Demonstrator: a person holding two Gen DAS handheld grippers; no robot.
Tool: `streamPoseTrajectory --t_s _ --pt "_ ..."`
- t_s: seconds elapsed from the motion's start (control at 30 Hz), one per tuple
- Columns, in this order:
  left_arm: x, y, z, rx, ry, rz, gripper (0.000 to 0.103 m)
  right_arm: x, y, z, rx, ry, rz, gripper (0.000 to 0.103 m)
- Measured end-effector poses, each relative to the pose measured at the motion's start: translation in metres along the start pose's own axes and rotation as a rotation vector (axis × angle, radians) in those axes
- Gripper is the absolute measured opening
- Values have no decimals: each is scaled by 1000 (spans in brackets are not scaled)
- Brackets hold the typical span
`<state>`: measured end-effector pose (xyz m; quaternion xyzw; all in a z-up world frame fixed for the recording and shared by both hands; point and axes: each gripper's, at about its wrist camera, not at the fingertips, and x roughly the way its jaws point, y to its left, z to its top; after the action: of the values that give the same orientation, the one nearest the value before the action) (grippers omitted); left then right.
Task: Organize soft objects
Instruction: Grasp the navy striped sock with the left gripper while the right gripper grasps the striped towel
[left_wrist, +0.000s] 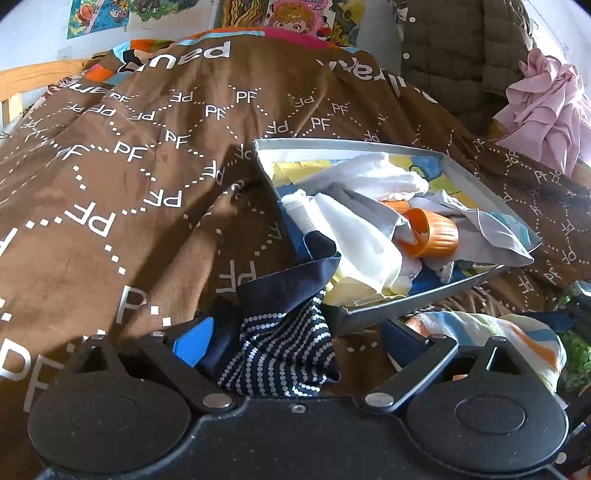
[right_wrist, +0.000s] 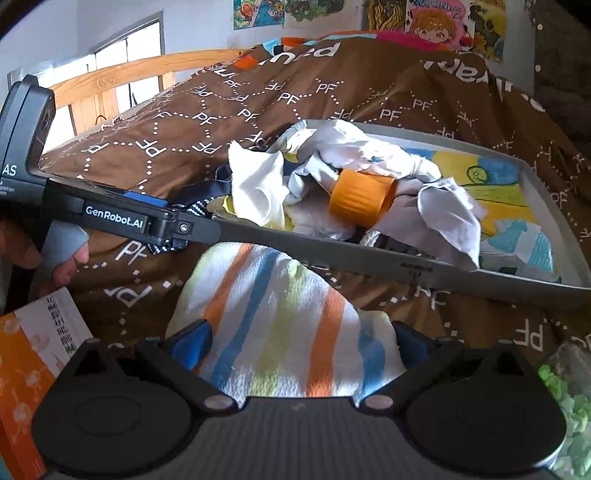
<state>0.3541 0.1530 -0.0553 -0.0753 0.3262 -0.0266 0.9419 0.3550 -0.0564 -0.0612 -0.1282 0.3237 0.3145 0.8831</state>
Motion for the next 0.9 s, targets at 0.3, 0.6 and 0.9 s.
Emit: streamPoseTrajectory --t_s 0.3,0.6,0.9 --pt "1 11 -1 -24 28 -20 62 7 10 1 5 20 36 99" --pt "-3 9 -3 -34 68 -49 24 10 6 -4 33 9 38 96" --pt "-13 -8 -4 6 125 -87 13 4 7 -7 16 -26 45 87"
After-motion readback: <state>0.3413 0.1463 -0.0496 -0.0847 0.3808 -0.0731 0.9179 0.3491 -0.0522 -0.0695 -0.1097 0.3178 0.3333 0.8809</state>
